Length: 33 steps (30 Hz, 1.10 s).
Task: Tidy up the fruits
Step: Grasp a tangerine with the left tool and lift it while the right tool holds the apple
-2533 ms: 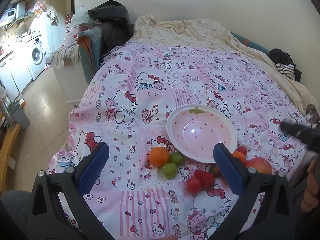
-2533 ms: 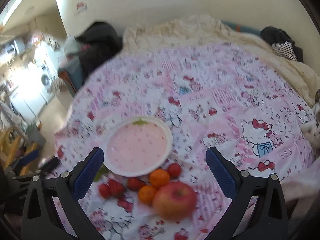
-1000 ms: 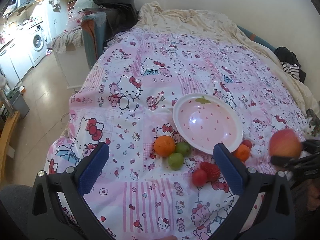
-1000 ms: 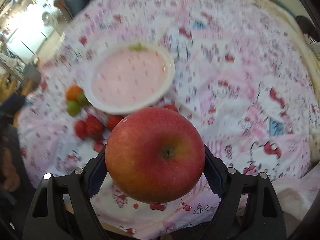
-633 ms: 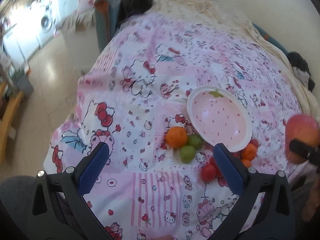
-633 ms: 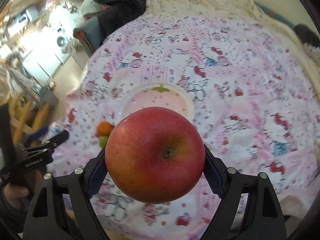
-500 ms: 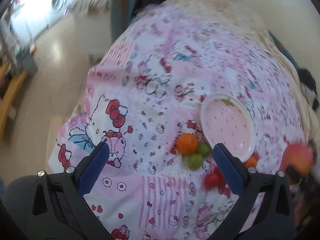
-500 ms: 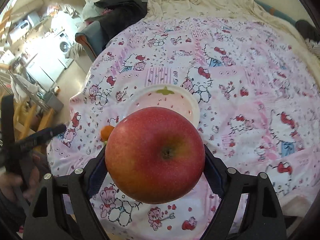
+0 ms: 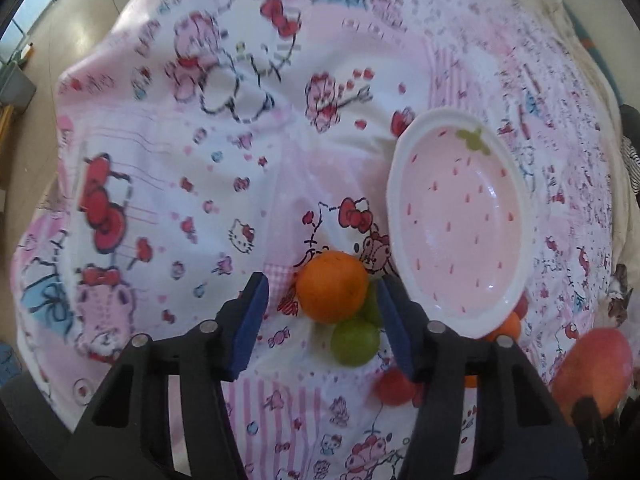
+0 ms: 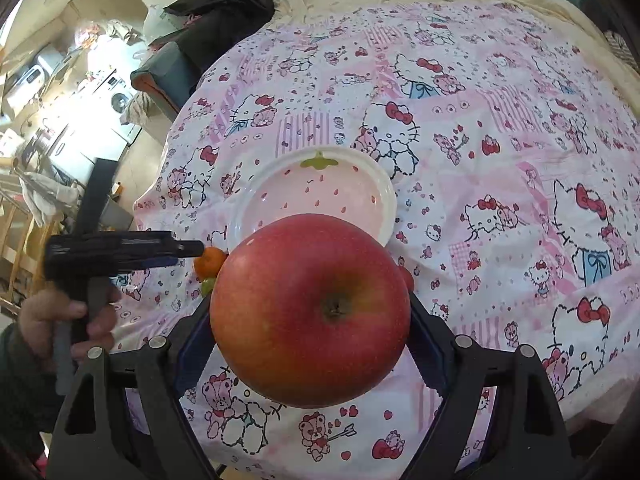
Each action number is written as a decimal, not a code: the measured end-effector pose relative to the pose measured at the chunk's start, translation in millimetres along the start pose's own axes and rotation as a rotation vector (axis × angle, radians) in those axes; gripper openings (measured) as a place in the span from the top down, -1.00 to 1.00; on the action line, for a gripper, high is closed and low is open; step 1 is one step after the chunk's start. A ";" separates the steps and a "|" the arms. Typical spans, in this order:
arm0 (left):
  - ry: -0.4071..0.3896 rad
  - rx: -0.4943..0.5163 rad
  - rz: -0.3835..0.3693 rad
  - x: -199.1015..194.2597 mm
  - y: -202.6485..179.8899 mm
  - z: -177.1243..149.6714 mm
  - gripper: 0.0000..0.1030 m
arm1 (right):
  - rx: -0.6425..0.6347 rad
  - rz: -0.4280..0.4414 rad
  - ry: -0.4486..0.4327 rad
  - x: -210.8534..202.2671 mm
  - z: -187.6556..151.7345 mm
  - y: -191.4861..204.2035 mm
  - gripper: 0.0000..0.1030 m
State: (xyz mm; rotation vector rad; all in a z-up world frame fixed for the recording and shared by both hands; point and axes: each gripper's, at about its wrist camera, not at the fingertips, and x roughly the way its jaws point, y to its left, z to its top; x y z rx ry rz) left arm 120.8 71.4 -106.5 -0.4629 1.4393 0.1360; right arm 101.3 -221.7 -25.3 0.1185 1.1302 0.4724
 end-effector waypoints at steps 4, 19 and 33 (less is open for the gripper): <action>0.049 -0.001 -0.006 16.3 -1.8 -1.2 0.08 | 0.007 0.010 0.005 -0.4 -0.2 -0.9 -0.69; -0.161 0.149 0.084 -38.1 -7.4 -12.0 0.31 | 0.000 0.014 0.018 6.5 3.1 3.6 -0.69; -0.339 0.295 0.036 -89.1 -58.6 -24.3 0.31 | -0.022 -0.013 -0.026 -4.1 14.7 5.1 -0.69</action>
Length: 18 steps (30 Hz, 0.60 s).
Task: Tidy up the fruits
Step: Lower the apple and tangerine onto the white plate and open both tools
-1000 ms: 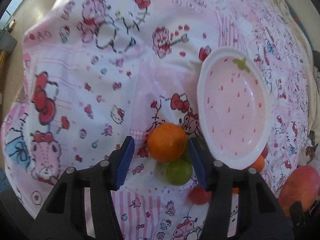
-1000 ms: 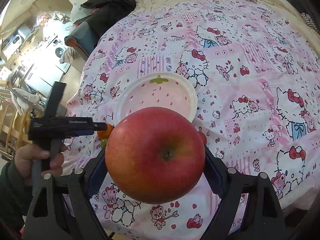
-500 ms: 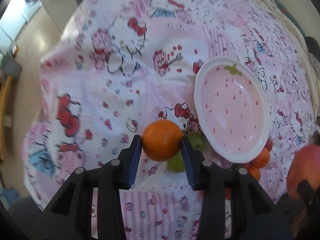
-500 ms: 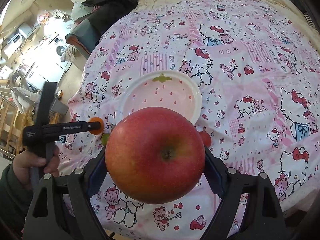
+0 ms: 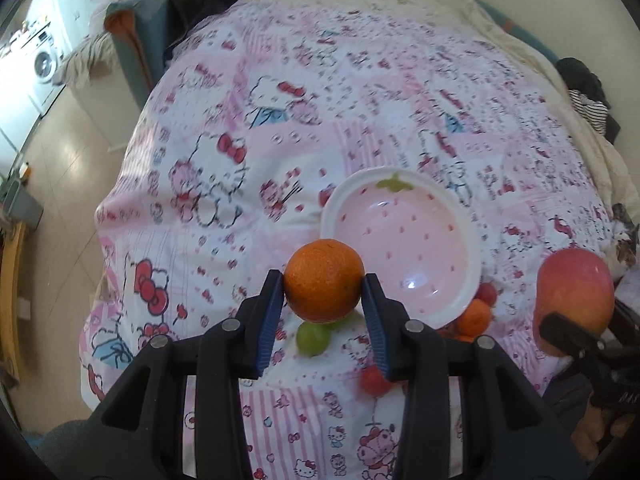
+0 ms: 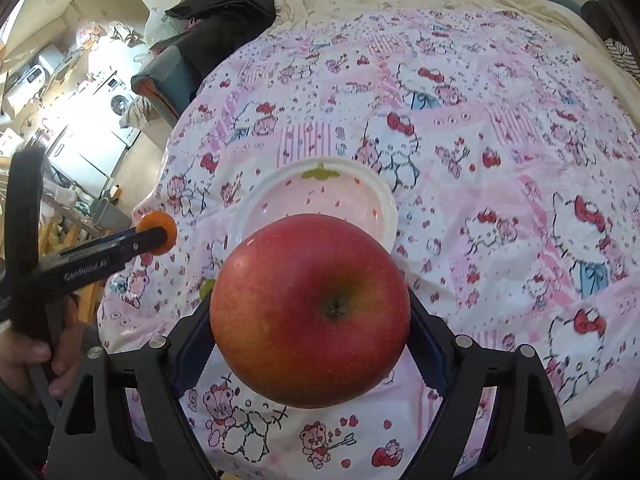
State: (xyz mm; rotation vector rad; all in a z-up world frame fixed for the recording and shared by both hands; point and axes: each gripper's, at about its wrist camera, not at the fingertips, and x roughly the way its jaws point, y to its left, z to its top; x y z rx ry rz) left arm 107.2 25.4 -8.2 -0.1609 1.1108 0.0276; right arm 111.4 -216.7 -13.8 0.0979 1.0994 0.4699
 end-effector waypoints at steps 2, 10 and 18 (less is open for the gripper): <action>-0.014 0.006 -0.012 0.7 -3.4 5.6 0.31 | -0.006 -0.002 -0.020 -4.4 7.9 0.4 -0.69; -0.038 0.020 -0.013 14.1 -8.8 33.1 0.31 | -0.017 -0.007 -0.031 8.7 41.9 -3.5 -0.69; -0.004 0.004 -0.052 48.6 -10.4 56.3 0.31 | -0.042 -0.052 0.034 57.3 78.0 -21.9 -0.69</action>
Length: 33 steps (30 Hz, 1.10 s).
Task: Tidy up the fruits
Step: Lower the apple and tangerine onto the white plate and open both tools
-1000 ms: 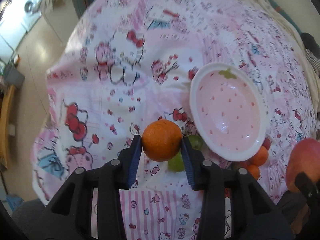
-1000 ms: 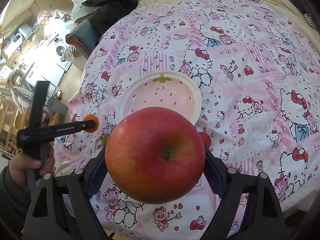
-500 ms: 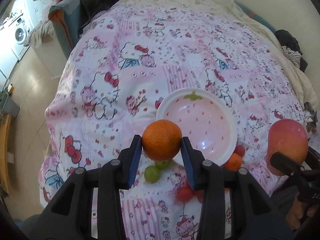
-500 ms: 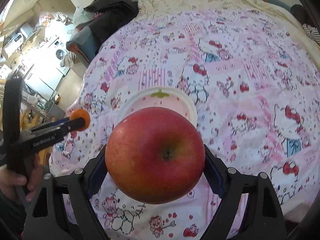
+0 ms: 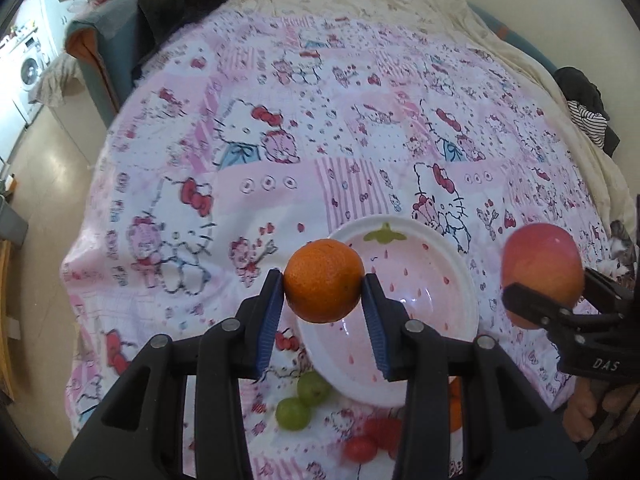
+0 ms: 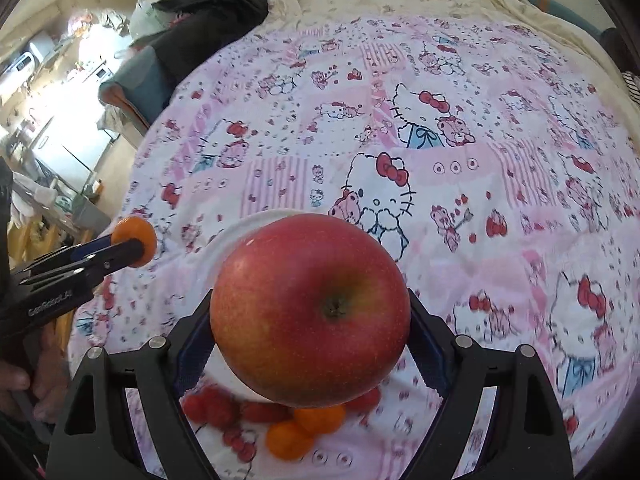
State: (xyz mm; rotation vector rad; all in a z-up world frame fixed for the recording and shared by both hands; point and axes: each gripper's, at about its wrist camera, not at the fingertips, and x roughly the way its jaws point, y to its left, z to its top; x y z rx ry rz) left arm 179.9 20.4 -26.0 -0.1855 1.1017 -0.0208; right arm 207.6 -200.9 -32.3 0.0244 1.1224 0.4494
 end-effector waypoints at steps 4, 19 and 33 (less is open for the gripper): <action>0.028 0.012 0.005 24.5 -2.1 2.8 0.31 | -0.033 0.016 0.036 22.7 6.9 -0.9 -0.69; 0.145 0.027 -0.054 88.8 -8.6 -3.0 0.31 | -0.146 0.000 0.205 86.3 -3.8 9.4 -0.69; 0.160 0.019 -0.076 98.6 -9.6 4.3 0.28 | -0.214 -0.019 0.251 101.5 -18.2 18.6 -0.70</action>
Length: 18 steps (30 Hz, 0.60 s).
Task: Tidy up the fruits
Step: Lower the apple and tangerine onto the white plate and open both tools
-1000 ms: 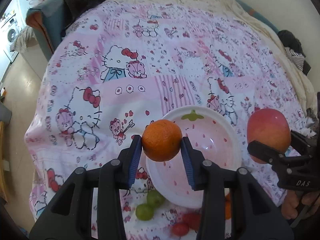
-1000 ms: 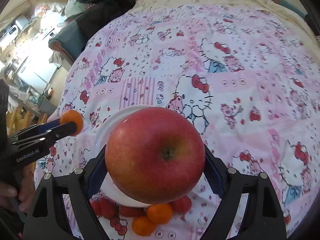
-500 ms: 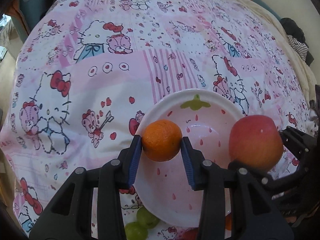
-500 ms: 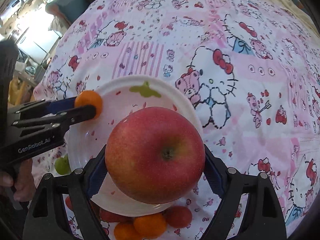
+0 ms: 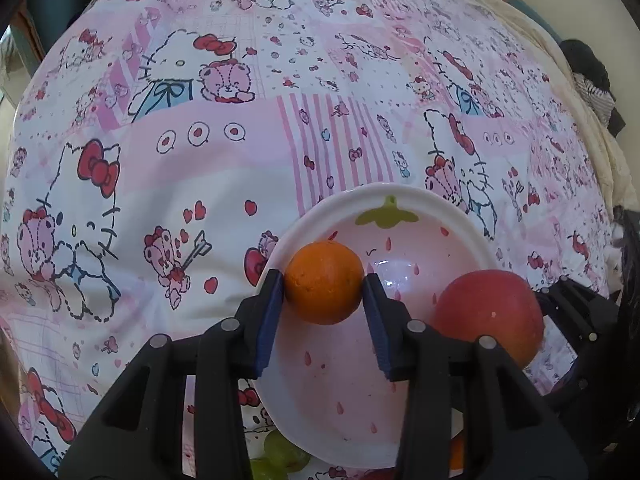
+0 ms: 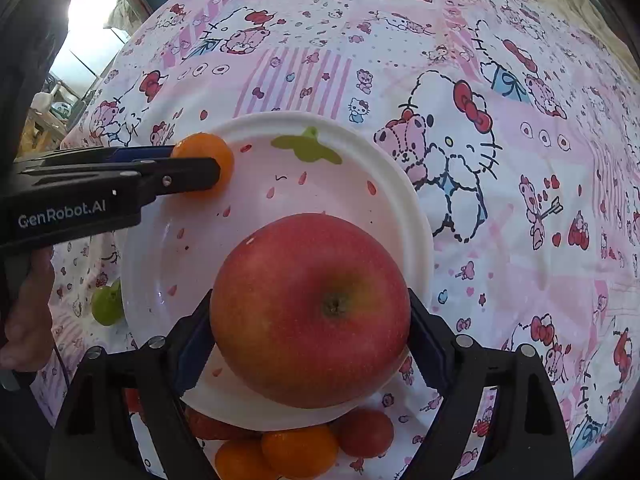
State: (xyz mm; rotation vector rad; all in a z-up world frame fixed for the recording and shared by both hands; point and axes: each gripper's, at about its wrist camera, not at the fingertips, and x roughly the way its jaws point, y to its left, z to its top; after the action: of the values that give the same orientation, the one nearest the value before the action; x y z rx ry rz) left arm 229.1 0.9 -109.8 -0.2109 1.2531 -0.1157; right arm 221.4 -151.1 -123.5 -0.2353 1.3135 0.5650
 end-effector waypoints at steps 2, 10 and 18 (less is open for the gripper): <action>-0.003 0.007 0.010 0.3 -2.0 -0.7 0.28 | 0.002 0.000 0.001 0.0 -0.1 -0.8 -0.70; 0.020 -0.002 -0.022 3.4 -3.9 0.7 0.17 | -0.021 -0.009 -0.007 -0.2 -1.0 0.5 -0.70; -0.025 0.020 0.006 -5.2 -7.5 1.9 -0.32 | -0.027 0.009 -0.010 2.3 2.4 1.7 -0.71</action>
State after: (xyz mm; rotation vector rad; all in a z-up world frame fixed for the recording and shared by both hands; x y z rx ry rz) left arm 229.5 -5.2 -102.8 -0.1912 1.2273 -0.1202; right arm 222.8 -148.0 -124.9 -0.2487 1.2985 0.5912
